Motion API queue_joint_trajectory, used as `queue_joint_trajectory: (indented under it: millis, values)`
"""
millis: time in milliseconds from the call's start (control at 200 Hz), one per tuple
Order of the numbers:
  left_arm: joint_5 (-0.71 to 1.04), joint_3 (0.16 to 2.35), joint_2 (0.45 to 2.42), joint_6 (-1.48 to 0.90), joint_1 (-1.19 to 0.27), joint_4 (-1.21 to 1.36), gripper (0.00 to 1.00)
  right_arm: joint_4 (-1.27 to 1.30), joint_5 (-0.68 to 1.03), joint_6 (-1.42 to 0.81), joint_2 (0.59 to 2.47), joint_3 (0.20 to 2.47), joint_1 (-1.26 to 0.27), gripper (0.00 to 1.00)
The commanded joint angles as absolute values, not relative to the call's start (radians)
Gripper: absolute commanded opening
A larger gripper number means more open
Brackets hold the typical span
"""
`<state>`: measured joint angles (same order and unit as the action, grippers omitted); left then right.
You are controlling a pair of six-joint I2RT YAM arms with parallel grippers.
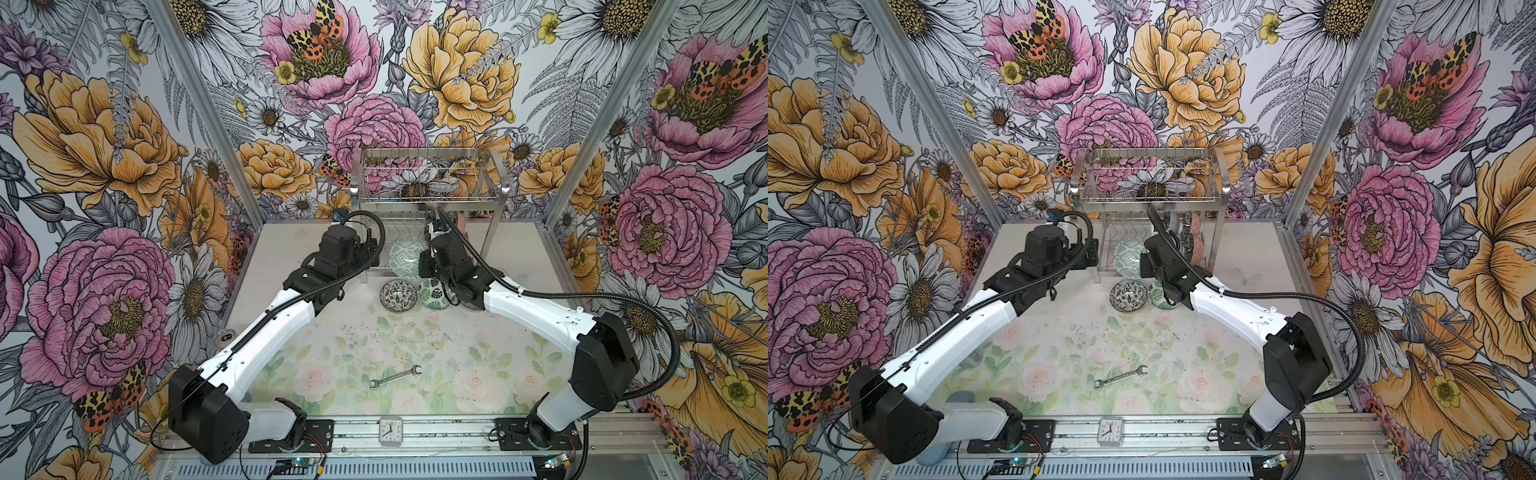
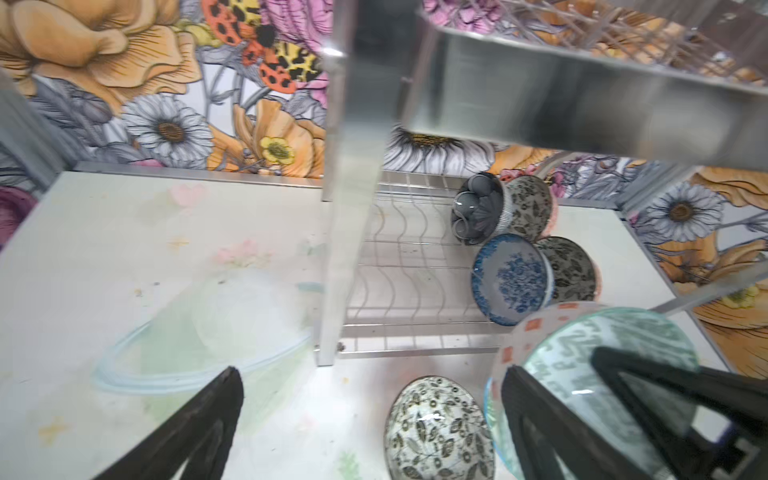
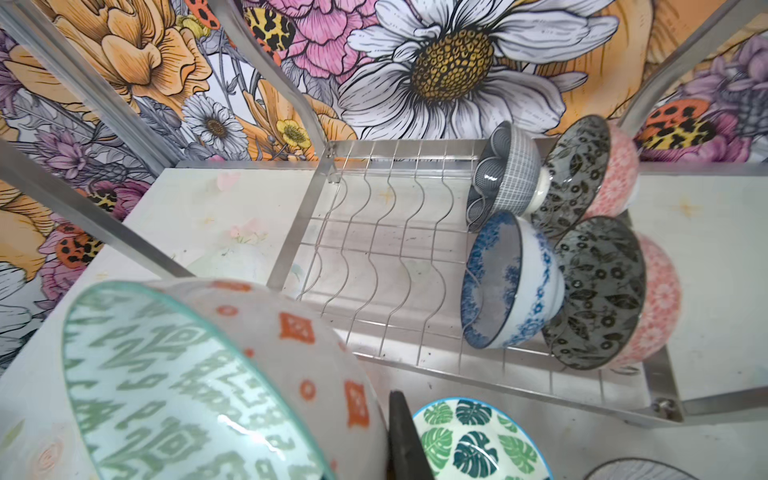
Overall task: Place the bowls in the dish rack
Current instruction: 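Open and withdraw the left gripper while the right gripper lifts the bowl rackward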
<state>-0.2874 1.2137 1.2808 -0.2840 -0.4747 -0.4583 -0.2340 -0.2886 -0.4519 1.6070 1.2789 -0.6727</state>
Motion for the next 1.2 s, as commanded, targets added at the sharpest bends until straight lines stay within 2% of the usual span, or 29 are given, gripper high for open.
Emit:
queue_joint_trajectory:
  millis: [0,235,405,590,911,1196]
  values:
    - [-0.184,1.247,1.187,-0.195,-0.381,-0.635,0.99,-0.200,-0.395,-0.375,1.633,1.349,-0.672,0.00]
    - [-0.131,1.135,1.103,-0.040,-0.230,-0.642,0.98,-0.199,-0.579,-0.249,1.744,1.436,-0.673,0.00]
    - [-0.063,1.089,1.085,-0.028,-0.177,-0.614,0.99,-0.197,-0.701,-0.190,1.821,1.492,-0.675,0.00]
    - [0.007,1.060,1.064,-0.061,-0.171,-0.581,0.99,-0.120,-0.819,-0.102,1.903,1.542,-0.681,0.00]
    - [0.003,1.059,1.047,-0.061,-0.162,-0.583,0.99,0.088,-0.920,0.177,2.065,1.615,-0.681,0.00]
    - [0.014,1.061,1.042,-0.066,-0.161,-0.582,0.99,0.129,-0.962,0.296,2.222,1.783,-0.664,0.00]
